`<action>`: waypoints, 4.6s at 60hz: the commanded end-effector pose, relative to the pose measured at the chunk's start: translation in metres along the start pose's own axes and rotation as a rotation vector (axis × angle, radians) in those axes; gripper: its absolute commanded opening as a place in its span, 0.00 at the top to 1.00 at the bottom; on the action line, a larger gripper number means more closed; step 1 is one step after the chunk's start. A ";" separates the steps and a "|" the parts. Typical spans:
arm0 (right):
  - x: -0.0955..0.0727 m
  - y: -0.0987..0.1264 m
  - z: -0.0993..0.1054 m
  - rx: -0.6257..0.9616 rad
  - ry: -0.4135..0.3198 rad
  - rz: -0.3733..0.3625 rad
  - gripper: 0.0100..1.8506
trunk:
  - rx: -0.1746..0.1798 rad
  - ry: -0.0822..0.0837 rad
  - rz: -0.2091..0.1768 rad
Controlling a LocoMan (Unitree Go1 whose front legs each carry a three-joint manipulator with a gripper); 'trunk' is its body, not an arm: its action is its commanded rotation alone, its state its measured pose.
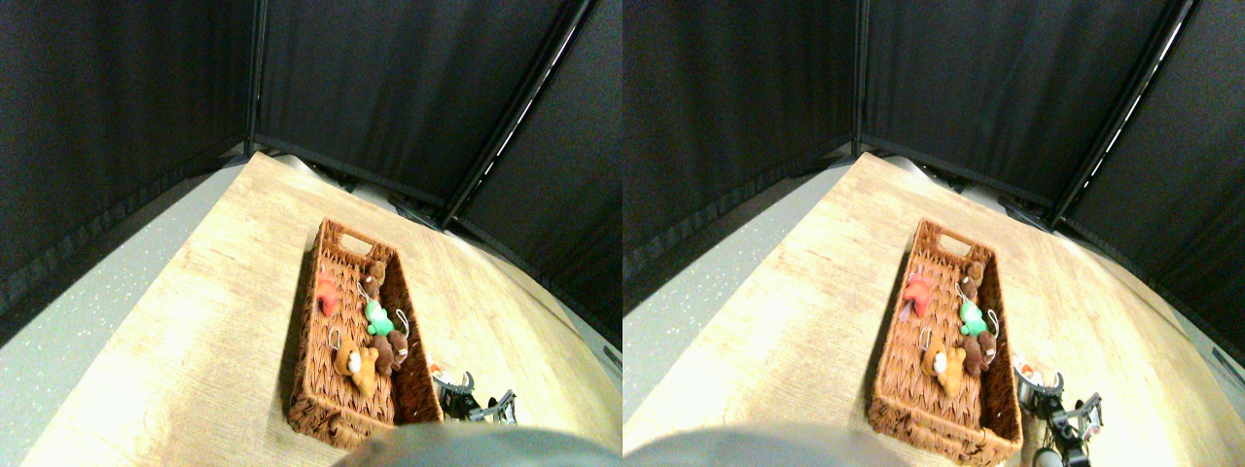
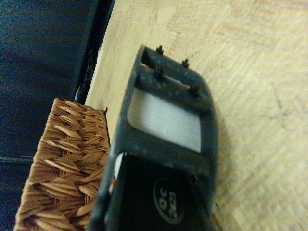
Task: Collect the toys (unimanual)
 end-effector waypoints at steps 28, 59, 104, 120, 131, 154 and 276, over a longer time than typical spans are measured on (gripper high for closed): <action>-0.005 0.011 0.010 -0.065 -0.198 0.064 0.97 | 0.006 0.029 0.009; -0.027 0.097 0.009 -0.253 -0.094 0.243 0.97 | -0.001 -0.006 -0.011; -0.023 0.172 -0.086 -0.358 0.137 0.361 0.97 | -0.107 -0.059 0.068; -0.022 0.177 -0.111 -0.369 0.141 0.351 0.97 | -0.125 -0.064 0.085; -0.020 0.176 -0.113 -0.359 0.150 0.353 0.97 | -0.119 -0.059 0.083; -0.018 0.176 -0.101 -0.456 0.153 0.278 0.42 | -0.102 -0.045 0.066; -0.072 0.006 0.025 -0.033 -0.220 0.079 0.57 | 0.028 0.033 -0.044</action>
